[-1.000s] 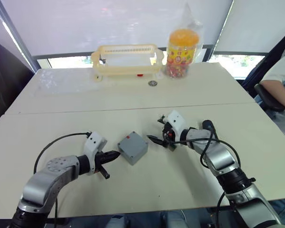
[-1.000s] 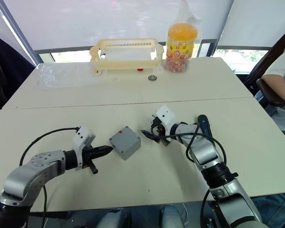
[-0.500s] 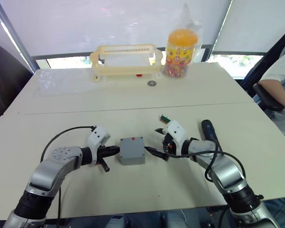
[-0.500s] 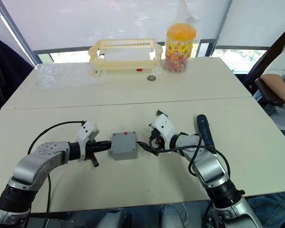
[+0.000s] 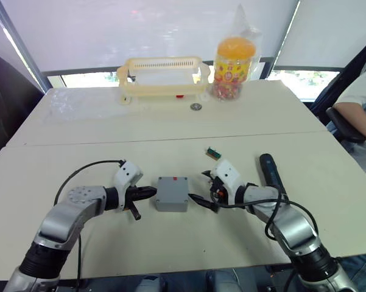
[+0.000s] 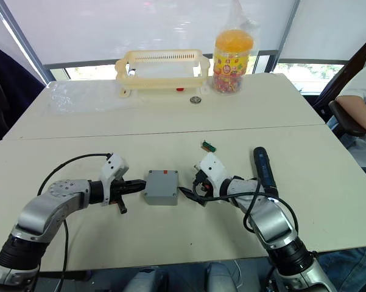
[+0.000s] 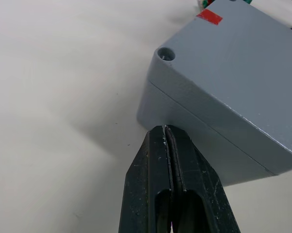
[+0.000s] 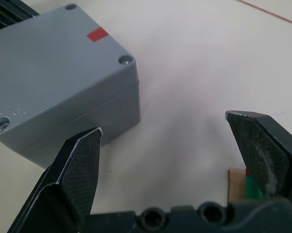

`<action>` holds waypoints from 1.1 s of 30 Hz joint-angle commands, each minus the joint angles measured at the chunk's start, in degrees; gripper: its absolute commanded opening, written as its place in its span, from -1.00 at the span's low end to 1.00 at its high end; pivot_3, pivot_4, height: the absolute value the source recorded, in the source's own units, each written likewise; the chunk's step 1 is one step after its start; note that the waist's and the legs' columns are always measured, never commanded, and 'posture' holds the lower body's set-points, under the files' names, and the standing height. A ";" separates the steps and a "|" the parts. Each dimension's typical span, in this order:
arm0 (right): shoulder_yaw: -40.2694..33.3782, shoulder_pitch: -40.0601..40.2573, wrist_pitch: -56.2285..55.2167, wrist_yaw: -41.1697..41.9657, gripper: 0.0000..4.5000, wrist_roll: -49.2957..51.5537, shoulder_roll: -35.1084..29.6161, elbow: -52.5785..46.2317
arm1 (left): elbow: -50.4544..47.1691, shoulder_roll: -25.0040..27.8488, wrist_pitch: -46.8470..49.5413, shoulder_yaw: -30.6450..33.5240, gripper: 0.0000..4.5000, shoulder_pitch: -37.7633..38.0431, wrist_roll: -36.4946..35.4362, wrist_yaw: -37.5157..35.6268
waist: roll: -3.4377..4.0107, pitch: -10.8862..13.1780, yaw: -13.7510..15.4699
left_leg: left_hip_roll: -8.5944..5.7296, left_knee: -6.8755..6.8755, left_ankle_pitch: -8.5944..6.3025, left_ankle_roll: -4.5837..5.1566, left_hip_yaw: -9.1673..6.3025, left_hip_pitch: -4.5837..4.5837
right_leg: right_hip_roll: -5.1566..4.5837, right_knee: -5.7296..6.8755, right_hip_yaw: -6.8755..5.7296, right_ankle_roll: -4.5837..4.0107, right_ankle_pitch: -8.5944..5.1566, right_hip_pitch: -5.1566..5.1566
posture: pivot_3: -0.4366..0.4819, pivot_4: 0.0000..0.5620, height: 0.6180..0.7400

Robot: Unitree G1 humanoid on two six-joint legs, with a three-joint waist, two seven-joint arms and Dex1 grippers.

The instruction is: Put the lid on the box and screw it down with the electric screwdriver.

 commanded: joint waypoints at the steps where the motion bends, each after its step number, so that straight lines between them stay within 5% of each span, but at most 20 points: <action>1: -6.40 -0.92 -1.82 0.13 0.98 3.36 0.05 -3.91 | -3.51 2.82 2.01 3.24 -1.00 0.00 -3.42 -2.29 | 0.00 0.00 0.00 | 0.00 0.00 0.00 0.00 0.00 0.00 | 0.00 0.00 0.00 0.00 0.00 0.00 | -0.05 -0.47 1.00; 6: -15.35 -3.72 -2.28 1.58 0.98 9.43 -0.67 -2.08 | -4.16 9.85 4.84 7.65 -1.00 -1.41 -7.63 -6.72 | 0.01 0.00 -0.09 | 0.03 0.00 0.00 0.00 -0.01 0.00 | 0.02 0.01 -0.01 0.00 0.00 -0.01 | -0.05 -0.47 1.00; 14: -15.01 -16.29 -8.89 0.25 0.98 5.69 1.51 27.42 | -6.10 14.64 6.63 6.08 -1.00 -11.76 -10.83 -11.23 | -0.01 0.02 -0.24 | -0.02 0.01 0.05 -0.06 0.09 0.06 | 0.03 -0.08 -0.08 -0.01 0.00 0.17 | -0.05 -0.47 1.00; 21: -13.59 -22.47 -14.61 3.89 0.98 4.10 2.59 43.04 | -8.87 15.32 9.45 5.63 -1.00 -14.19 -12.11 -9.75 | 0.00 0.03 -0.57 | 0.00 -0.06 0.05 -0.06 0.06 0.01 | 0.05 0.02 0.00 -0.02 0.02 -0.04 | -0.05 -0.47 1.00; 33: -13.13 -24.19 -21.46 4.77 0.98 2.33 5.10 49.23 | -9.30 10.58 10.13 6.34 -1.00 -13.34 -12.81 -2.45 | 0.00 0.03 -0.48 | -0.01 -0.04 0.07 -0.10 0.04 0.01 | 0.06 0.04 0.01 -0.02 0.02 -0.03 | -0.05 -0.47 1.00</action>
